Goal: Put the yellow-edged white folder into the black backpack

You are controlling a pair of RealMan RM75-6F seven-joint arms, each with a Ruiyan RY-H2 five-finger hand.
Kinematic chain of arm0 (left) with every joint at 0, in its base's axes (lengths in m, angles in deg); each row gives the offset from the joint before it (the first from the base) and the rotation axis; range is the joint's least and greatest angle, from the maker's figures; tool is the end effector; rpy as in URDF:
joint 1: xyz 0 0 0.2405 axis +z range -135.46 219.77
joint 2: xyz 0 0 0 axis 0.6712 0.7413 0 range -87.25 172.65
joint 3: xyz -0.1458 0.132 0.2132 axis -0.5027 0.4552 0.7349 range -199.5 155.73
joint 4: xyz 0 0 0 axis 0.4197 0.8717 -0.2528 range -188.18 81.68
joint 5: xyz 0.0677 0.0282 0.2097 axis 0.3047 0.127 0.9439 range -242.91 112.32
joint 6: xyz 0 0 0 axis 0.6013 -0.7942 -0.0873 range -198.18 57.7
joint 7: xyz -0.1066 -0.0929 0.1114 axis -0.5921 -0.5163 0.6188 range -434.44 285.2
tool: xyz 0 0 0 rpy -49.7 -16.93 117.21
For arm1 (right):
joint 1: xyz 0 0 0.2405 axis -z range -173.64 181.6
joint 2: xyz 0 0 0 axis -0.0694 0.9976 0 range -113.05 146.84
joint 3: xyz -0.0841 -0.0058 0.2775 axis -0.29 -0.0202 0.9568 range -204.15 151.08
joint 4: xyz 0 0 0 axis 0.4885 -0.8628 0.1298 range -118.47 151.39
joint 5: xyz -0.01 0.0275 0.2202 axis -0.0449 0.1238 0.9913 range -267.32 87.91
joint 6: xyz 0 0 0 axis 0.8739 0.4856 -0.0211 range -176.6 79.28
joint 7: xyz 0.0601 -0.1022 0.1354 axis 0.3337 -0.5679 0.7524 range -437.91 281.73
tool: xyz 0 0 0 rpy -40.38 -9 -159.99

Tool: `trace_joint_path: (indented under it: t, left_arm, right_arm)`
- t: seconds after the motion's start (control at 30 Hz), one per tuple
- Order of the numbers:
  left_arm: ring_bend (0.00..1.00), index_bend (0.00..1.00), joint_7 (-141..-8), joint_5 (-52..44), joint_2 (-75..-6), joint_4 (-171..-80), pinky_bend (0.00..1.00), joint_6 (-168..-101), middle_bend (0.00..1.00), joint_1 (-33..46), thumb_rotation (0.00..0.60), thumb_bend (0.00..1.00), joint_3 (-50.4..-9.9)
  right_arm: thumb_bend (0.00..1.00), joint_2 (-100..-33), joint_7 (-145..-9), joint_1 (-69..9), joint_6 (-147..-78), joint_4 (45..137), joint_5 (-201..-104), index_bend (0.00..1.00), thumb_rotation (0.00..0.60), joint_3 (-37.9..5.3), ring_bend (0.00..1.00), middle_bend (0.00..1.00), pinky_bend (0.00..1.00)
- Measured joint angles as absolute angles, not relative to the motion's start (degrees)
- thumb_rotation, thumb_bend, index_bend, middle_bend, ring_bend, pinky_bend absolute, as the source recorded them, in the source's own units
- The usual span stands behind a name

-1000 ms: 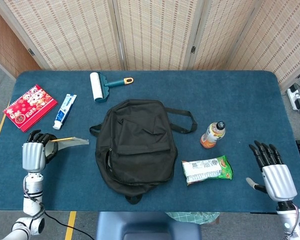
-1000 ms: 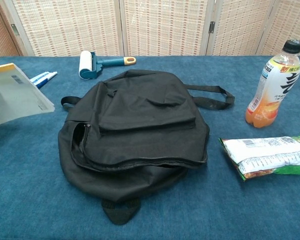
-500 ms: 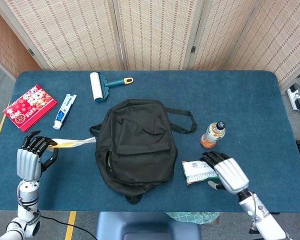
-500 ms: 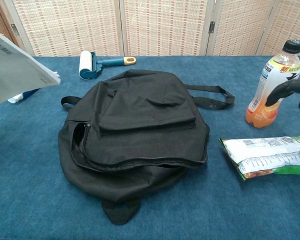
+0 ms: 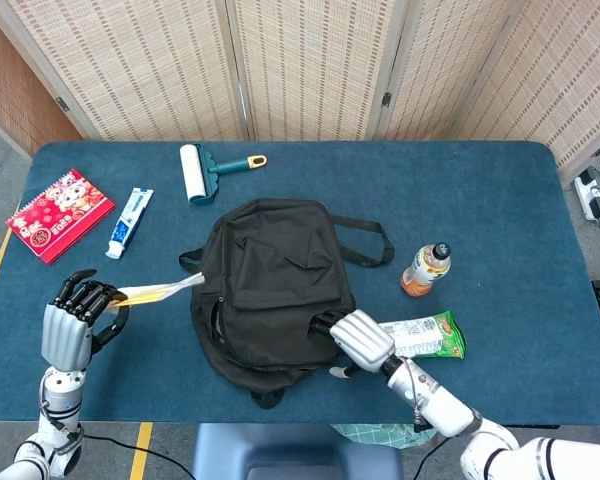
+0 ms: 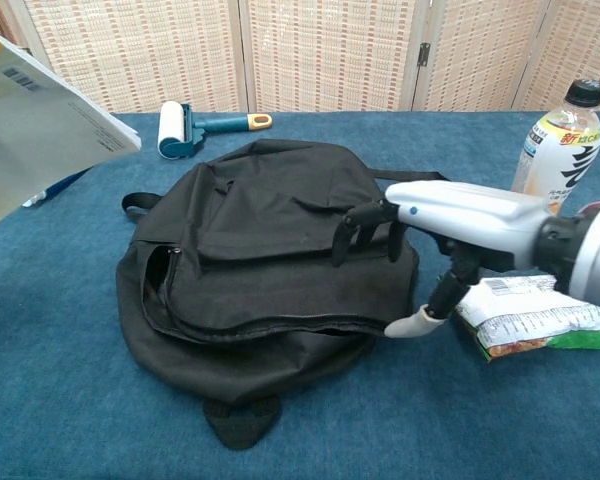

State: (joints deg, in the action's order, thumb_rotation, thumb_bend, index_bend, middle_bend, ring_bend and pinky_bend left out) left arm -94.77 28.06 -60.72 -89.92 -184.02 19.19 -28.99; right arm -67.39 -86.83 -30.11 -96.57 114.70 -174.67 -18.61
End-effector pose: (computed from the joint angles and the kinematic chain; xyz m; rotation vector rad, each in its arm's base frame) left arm -0.2774 0.3078 0.0728 -1.3096 -0.3015 -1.6115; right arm -0.1342 -0.3066 -0.0521 2.1668 -1.0728 1.0899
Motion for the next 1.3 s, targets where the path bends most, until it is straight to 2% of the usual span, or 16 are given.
trace_joint_path:
  t: [0.23, 0.47, 0.57, 0.63, 0.73, 1.0, 1.17, 1.23, 1.3]
  left_arm:
    - [0.54, 0.76, -94.38, 28.54, -60.22, -90.46, 0.37, -184.02, 0.65, 19.12, 0.6, 0.49, -28.82]
    - [0.54, 0.75, -94.56, 28.81, -59.33, -91.71, 0.38, -184.16, 0.65, 19.13, 0.6, 0.49, -28.85]
    - [0.54, 0.75, -94.78, 29.09, -58.99, -92.52, 0.38, -184.38, 0.65, 19.07, 0.6, 0.49, -28.84]
    - [0.54, 0.75, -94.78, 29.35, -58.82, -93.02, 0.38, -184.48, 0.64, 18.94, 0.6, 0.49, -28.83]
    - [0.54, 0.75, -94.61, 29.66, -58.57, -93.73, 0.38, -184.63, 0.65, 18.83, 0.6, 0.49, -28.8]
    - [0.54, 0.75, -94.13, 30.19, -58.0, -95.49, 0.38, -185.03, 0.65, 19.12, 0.6, 0.49, -28.66]
    - [0.54, 0.75, -93.61, 30.6, -57.75, -96.34, 0.38, -185.12, 0.64, 19.1, 0.6, 0.49, -28.64]
    - [0.54, 0.75, -93.51, 30.74, -57.69, -96.55, 0.38, -185.19, 0.64, 18.99, 0.6, 0.49, -28.73]
    - [0.54, 0.75, -93.44, 30.79, -57.7, -96.57, 0.38, -185.13, 0.64, 18.89, 0.6, 0.49, -28.82]
  right_arm:
    - [0.15, -72.24, -88.36, -35.22, -92.51, 110.8, -169.16, 0.37, 0.6, -16.64, 0.27, 0.29, 0.38]
    - [0.19, -73.29, -89.54, -38.11, -90.82, 109.14, -163.91, 0.37, 0.6, -14.83, 0.27, 0.3, 0.38]
    - [0.25, -73.52, -90.07, -39.32, -90.3, 108.34, -161.65, 0.39, 0.6, -14.25, 0.29, 0.31, 0.42]
    - [0.34, -74.1, -90.57, -40.46, -89.51, 107.48, -159.85, 0.42, 0.6, -13.91, 0.32, 0.33, 0.46]
    - [0.43, -74.92, -91.67, -42.43, -88.28, 106.42, -157.01, 0.44, 0.6, -13.48, 0.34, 0.35, 0.48]
    - [0.42, -73.51, -93.27, -44.58, -88.06, 107.81, -152.6, 0.46, 0.6, -13.63, 0.35, 0.35, 0.48]
    - [0.42, -71.61, -93.47, -45.39, -87.95, 109.55, -151.27, 0.44, 0.6, -14.47, 0.35, 0.35, 0.48]
    - [0.43, -71.5, -93.57, -45.68, -88.51, 109.56, -150.67, 0.5, 0.6, -14.53, 0.36, 0.36, 0.5]
    - [0.47, -71.94, -93.88, -46.26, -88.75, 109.05, -150.18, 0.6, 0.6, -14.52, 0.39, 0.38, 0.53]
